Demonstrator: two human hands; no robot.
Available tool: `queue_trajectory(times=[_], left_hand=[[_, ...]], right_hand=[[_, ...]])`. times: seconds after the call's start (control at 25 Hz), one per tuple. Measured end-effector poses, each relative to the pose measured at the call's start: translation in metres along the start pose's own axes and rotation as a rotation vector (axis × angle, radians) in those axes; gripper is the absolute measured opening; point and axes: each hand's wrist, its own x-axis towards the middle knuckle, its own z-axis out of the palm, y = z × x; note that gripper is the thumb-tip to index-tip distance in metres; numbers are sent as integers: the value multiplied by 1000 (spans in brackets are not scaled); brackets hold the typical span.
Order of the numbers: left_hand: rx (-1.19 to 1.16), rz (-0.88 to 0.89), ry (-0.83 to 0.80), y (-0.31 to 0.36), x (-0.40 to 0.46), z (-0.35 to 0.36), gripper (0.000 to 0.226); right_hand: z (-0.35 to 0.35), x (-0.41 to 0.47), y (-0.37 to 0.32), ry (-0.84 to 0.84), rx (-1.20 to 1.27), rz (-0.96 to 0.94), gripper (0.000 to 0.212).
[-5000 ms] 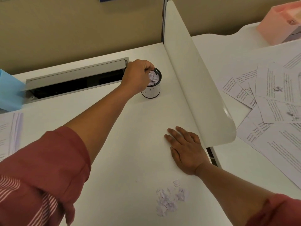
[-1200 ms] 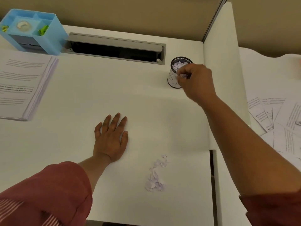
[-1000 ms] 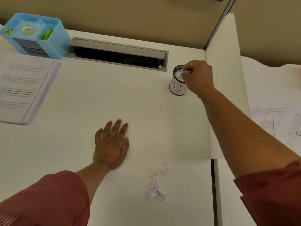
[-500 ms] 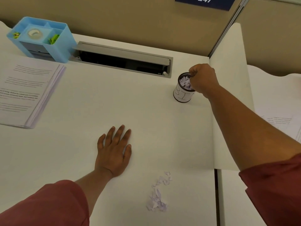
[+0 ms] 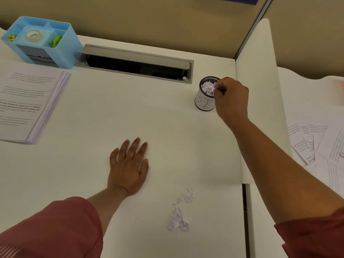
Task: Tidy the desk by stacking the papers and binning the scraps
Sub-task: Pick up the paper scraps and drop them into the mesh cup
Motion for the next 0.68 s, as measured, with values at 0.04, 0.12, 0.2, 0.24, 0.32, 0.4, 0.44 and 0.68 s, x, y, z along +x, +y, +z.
queue_trajectory(times=[0.04,0.12,0.2,0.24,0.32,0.4,0.44,0.68], left_hand=[[-4,-1,-6,1,0,0,60],[-8,-7,-19,1,0,0,60],[-3,-12,-26,1,1,0,60],[3,-11,-25,1,1,0,60],[11,-11,-23,1,0,0,60],[15,-11,-26,0,0,0,61],[15,-9,-27,1,0,0,61],[19,-10,-34,2,0,-2,60]], right_hand=[[-1,-15,-1,-36,33,-16,17],[1,-57,-2,-271,48,-71,16],[6,-113,4,-623,3,-125,20],[8,-140,11,-764,-27,-153,23],[9,-181,26,-918,-97,-192,28],[5,-202,37,-957,-157,-190,36],[3,-210,40,-971,-178,-168,42],[10,-246,34,-886,-199,-162,22]])
